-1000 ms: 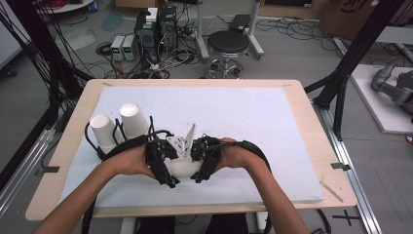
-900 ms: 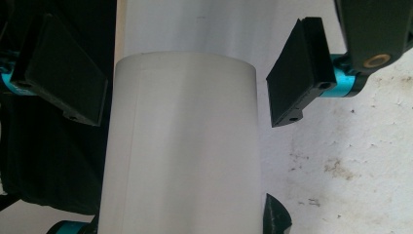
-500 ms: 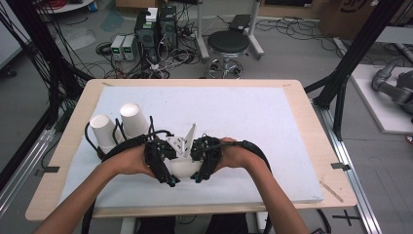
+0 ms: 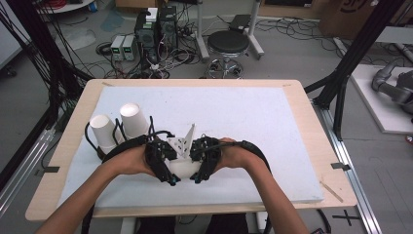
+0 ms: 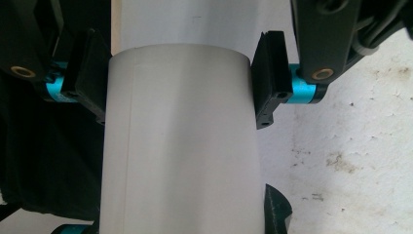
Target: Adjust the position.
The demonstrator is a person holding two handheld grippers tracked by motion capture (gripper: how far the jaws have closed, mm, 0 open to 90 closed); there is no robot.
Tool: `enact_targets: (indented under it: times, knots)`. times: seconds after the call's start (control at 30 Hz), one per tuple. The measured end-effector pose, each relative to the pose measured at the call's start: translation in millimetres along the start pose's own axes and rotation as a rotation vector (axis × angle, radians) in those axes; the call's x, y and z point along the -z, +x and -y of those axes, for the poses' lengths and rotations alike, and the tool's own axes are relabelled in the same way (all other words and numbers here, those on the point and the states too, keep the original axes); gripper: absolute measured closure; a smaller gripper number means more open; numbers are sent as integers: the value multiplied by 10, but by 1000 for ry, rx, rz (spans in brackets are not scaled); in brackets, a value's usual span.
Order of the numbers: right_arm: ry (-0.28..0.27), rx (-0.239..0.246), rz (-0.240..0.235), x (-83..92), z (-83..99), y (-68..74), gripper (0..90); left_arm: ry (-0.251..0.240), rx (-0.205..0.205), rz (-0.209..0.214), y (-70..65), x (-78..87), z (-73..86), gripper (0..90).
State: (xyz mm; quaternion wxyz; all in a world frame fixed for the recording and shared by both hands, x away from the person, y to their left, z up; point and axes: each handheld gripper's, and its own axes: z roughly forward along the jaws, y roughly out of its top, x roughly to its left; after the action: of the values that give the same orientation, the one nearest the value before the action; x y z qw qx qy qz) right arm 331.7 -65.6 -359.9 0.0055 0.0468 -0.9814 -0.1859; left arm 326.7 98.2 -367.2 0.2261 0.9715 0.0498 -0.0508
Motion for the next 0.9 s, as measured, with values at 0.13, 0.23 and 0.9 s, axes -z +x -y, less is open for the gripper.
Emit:
enact_targets:
  times: [0.13,0.23,0.9]
  knots:
    - [4,2,2,-6,-3,1,290,2,3,-2,-4,-3,-1,349]
    - [3,1,4,-3,-2,4,280,-5,0,-7,-4,-3,-1,352]
    - [-67,-41,-34,15,103,-25,134,-35,-1,-22,-25,52,29,351]
